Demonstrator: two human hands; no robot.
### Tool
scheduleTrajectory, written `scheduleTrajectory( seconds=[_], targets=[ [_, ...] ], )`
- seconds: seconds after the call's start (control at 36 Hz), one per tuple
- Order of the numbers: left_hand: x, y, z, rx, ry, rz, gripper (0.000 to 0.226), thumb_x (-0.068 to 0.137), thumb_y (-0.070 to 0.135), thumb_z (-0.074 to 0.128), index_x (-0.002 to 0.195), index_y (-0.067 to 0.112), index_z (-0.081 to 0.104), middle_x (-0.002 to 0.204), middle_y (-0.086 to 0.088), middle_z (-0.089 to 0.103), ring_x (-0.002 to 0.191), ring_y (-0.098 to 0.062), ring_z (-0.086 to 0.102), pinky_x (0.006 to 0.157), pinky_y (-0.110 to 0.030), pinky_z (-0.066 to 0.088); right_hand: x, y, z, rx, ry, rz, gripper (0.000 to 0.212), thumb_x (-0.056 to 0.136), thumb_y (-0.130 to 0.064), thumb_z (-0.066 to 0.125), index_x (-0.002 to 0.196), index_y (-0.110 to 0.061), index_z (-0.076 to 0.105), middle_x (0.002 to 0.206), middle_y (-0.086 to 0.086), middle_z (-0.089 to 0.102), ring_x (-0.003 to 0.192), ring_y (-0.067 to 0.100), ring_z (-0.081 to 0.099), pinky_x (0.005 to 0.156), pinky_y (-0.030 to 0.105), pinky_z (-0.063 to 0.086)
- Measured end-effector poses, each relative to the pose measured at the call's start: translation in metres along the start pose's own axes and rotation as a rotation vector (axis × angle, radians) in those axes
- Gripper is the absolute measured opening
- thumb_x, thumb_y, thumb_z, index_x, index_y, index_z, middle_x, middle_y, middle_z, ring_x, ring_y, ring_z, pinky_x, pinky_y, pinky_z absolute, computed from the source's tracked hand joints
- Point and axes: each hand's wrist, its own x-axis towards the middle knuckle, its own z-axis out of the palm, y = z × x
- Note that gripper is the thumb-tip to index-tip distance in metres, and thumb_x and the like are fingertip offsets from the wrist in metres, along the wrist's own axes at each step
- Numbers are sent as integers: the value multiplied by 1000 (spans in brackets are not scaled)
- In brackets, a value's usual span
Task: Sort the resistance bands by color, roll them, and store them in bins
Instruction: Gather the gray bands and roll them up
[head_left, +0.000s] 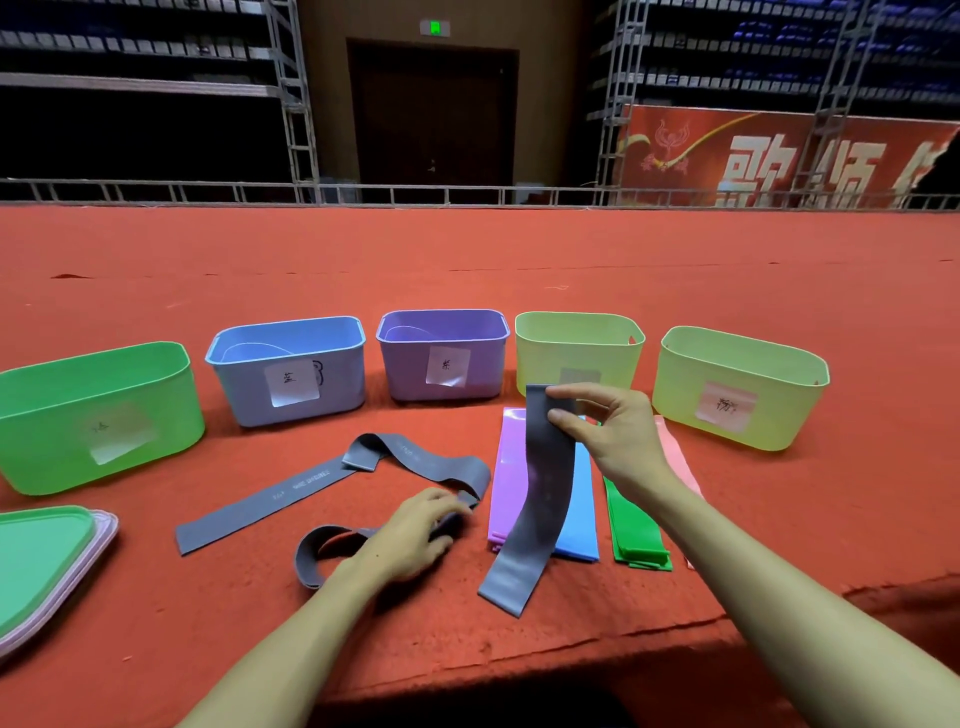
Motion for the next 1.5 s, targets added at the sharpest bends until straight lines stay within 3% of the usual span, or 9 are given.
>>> scheduleTrajectory(
  seconds=[0.14, 0.36, 0.47, 0.56, 0.67, 0.97, 1.11, 1.31, 1.5],
  targets=[
    [2, -1, -5, -118, 226, -144, 43, 81, -9, 57, 117, 14, 60, 117, 2, 61, 98, -10, 56, 84, -3, 35, -1, -1, 3, 56, -13, 12, 27, 81, 3, 71, 93, -21, 74, 89, -8, 73, 82, 7, 66, 79, 23, 54],
    [4, 24, -35, -336, 522, -122, 57, 75, -19, 53, 119, 16, 62, 120, 13, 58, 113, -9, 54, 85, -4, 38, -1, -11, 11, 119, -59, -39, 34, 81, 9, 68, 86, -24, 73, 91, -3, 70, 83, 8, 66, 80, 23, 53],
    [2, 42, -56, -502, 663, -124, 55, 75, -16, 57, 118, 19, 64, 118, 11, 64, 109, -13, 60, 98, -27, 47, 1, -19, 19, 149, -97, -61, 26, 79, 10, 69, 88, -14, 74, 89, 1, 69, 80, 8, 65, 75, 19, 50],
    [-3, 62, -67, -609, 717, -85, 49, 79, -12, 61, 114, 23, 65, 115, 14, 66, 107, -14, 64, 96, -27, 48, 0, -27, 25, 207, -121, -57, 21, 80, 10, 68, 89, -8, 74, 89, 6, 70, 79, 11, 65, 73, 21, 51],
    [-11, 91, -78, -738, 752, -12, 46, 82, -14, 60, 107, 24, 64, 110, 13, 67, 99, 3, 63, 86, -10, 47, 0, -39, 32, 256, -137, -55, 18, 80, 11, 67, 89, -4, 73, 88, 8, 70, 76, 9, 65, 67, 18, 50],
    [-14, 124, -88, -959, 780, 83, 47, 83, -19, 54, 106, 20, 67, 108, 2, 72, 108, -12, 65, 93, -23, 50, 0, -60, 35, 291, -103, -21, 21, 80, 7, 69, 86, -12, 75, 82, 0, 72, 75, 9, 66, 59, 17, 49],
    [-15, 129, -90, -1022, 794, 109, 46, 83, -22, 52, 104, 16, 67, 101, 5, 73, 100, -12, 66, 83, -19, 50, 0, -69, 33, 346, -58, 3, 19, 80, 9, 68, 88, -8, 74, 85, 11, 73, 80, 19, 68, 70, 36, 59],
    [-15, 131, -92, -1133, 770, 136, 48, 82, -26, 48, 103, 15, 65, 104, -1, 70, 101, -18, 65, 85, -28, 51, 0, -80, 36, 383, -61, 17, 25, 80, 11, 67, 84, -13, 74, 78, 0, 74, 76, 15, 70, 68, 31, 60],
    [-17, 138, -97, -1278, 736, 152, 47, 75, -26, 49, 97, 15, 59, 98, -1, 67, 90, -16, 63, 73, -24, 53, -1, -87, 39, 322, -48, -48, 25, 80, 8, 69, 82, -16, 74, 77, -5, 74, 74, 11, 69, 66, 29, 58]
  ],
)
